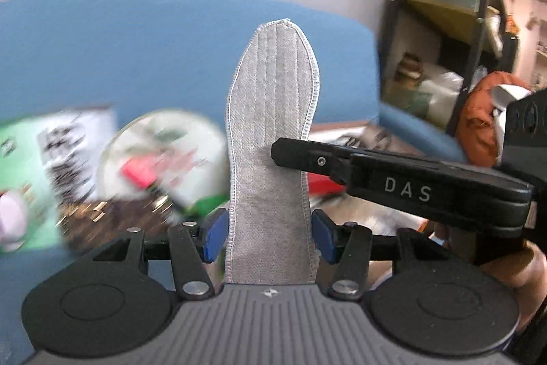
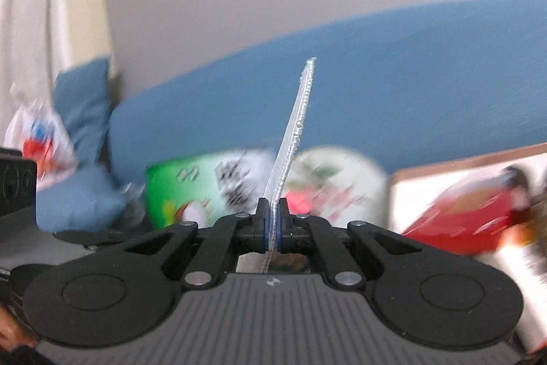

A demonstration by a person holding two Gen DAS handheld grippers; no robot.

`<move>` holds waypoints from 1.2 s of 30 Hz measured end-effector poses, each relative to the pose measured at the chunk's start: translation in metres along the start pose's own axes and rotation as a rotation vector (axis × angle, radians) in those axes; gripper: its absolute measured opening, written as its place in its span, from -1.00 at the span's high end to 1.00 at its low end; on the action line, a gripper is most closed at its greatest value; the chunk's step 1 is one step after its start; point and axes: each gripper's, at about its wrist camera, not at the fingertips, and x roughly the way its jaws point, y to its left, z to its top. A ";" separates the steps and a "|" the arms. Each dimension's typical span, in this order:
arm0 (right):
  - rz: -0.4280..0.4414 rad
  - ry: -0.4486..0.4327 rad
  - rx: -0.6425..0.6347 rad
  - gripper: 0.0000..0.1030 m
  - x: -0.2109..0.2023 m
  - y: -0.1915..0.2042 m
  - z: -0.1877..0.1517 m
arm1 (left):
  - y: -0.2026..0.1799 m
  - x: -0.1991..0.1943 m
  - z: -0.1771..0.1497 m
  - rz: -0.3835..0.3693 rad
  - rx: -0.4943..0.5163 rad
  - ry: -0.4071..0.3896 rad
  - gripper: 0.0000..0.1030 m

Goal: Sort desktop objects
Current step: 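Lift the insole into the cardboard box and open both grippers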

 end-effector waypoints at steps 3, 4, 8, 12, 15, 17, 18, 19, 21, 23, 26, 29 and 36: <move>-0.068 -0.062 0.045 0.98 -0.017 -0.031 0.014 | -0.025 0.024 0.019 -0.064 0.018 -0.001 -0.08; -0.094 -0.078 0.059 0.98 -0.022 -0.042 0.017 | -0.036 0.033 0.025 -0.083 0.030 0.002 -0.08; -0.194 -0.138 0.129 0.98 -0.049 -0.085 0.029 | -0.078 0.063 0.040 -0.160 0.074 -0.007 -0.08; -0.286 -0.188 0.186 0.98 -0.076 -0.123 0.034 | -0.115 0.093 0.047 -0.235 0.068 0.021 -0.08; -0.366 -0.202 0.212 0.98 -0.096 -0.148 0.036 | -0.138 0.109 0.047 -0.289 0.063 0.031 -0.09; -0.400 -0.203 0.236 0.98 -0.107 -0.164 0.035 | -0.149 0.117 0.044 -0.315 0.057 0.040 -0.09; -0.419 -0.200 0.247 0.98 -0.110 -0.170 0.034 | -0.152 0.120 0.043 -0.318 0.056 0.044 -0.09; -0.445 -0.188 0.254 0.98 -0.110 -0.176 0.033 | -0.155 0.125 0.040 -0.313 0.056 0.054 -0.09; -0.479 -0.154 0.257 0.98 -0.105 -0.187 0.028 | -0.155 0.132 0.037 -0.288 0.054 0.077 -0.09; -0.480 -0.112 0.275 0.98 -0.096 -0.198 0.023 | -0.148 0.138 0.033 -0.260 0.045 0.097 -0.09; -0.468 -0.056 0.270 0.97 -0.076 -0.201 0.020 | -0.132 0.140 0.028 -0.223 0.026 0.107 -0.06; -0.453 -0.023 0.246 0.98 -0.059 -0.200 0.020 | -0.123 0.135 0.026 -0.210 0.013 0.093 -0.04; -0.507 -0.035 0.187 0.86 -0.065 -0.189 0.017 | -0.125 0.125 0.021 -0.212 0.028 0.054 -0.42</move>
